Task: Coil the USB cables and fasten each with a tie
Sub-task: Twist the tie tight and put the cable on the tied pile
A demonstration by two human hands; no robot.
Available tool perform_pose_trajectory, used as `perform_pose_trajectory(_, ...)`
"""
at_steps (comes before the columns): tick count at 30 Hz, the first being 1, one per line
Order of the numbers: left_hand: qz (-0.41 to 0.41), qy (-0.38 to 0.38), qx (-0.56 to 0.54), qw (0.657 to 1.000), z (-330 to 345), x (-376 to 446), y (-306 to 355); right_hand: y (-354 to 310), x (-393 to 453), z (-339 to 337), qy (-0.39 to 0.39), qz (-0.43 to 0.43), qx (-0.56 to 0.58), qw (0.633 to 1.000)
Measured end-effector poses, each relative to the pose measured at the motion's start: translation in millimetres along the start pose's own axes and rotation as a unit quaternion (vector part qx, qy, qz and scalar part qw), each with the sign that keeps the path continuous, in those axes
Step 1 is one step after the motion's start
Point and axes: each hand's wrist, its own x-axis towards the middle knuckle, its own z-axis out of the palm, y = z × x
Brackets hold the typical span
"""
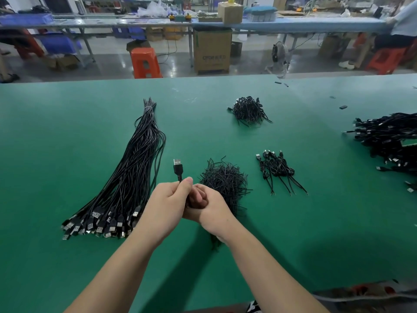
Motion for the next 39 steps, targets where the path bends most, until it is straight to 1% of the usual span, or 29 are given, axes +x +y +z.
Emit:
perform_pose_trajectory(2,0.017,0.017,0.002,1.000,1,0,-3,-1,2,-2,0.008,-0.012,-0.031,0.999)
perform_pose_trajectory(4,0.048,0.041,0.037,0.997,4,-2,-6,-3,6,-3,0.017,-0.037,-0.086,0.996)
perform_pose_trajectory(6,0.105,0.065,0.098,0.988,7,-8,-9,-7,8,-2,0.038,-0.070,-0.140,0.987)
perform_pose_trajectory(8,0.166,0.091,0.124,0.974,9,-13,-11,-9,10,-1,0.054,-0.099,-0.178,0.978)
perform_pose_trajectory(11,0.183,0.092,0.103,0.973,11,-15,-12,-12,10,0,0.044,-0.128,-0.185,0.973)
perform_pose_trajectory(13,0.194,0.093,0.128,0.968,12,-15,-15,-15,10,-1,0.050,-0.151,-0.178,0.971)
perform_pose_trajectory(14,0.197,0.106,0.155,0.962,11,-15,-17,-15,9,-2,0.062,-0.165,-0.180,0.968)
perform_pose_trajectory(16,0.179,0.138,0.189,0.956,5,-11,-22,-17,10,-9,0.095,-0.185,-0.232,0.950)
perform_pose_trajectory(17,0.167,0.143,0.188,0.957,1,-10,-23,-18,10,-11,0.096,-0.188,-0.290,0.934)
perform_pose_trajectory(19,0.150,0.132,0.191,0.961,-4,-7,-24,-17,10,-13,0.064,-0.179,-0.381,0.905)
perform_pose_trajectory(20,0.140,0.123,0.193,0.963,-5,-6,-24,-16,10,-12,0.052,-0.165,-0.383,0.908)
perform_pose_trajectory(23,0.102,0.107,0.163,0.976,-6,-3,-22,-17,9,-6,0.045,-0.129,-0.326,0.935)
perform_pose_trajectory(25,0.087,0.101,0.147,0.980,-7,-1,-20,-16,10,-2,0.053,-0.128,-0.323,0.936)
perform_pose_trajectory(29,0.063,0.090,0.127,0.986,-11,2,-16,-14,12,2,0.051,-0.148,-0.415,0.896)
perform_pose_trajectory(33,0.024,0.065,0.094,0.993,-13,3,-14,-15,13,2,0.044,-0.159,-0.468,0.868)
perform_pose_trajectory(37,0.006,0.039,0.062,0.997,-12,5,-11,-11,13,6,0.003,-0.157,-0.517,0.841)
perform_pose_trajectory(39,-0.002,0.050,0.062,0.997,-10,7,-11,-10,12,8,-0.010,-0.154,-0.528,0.835)
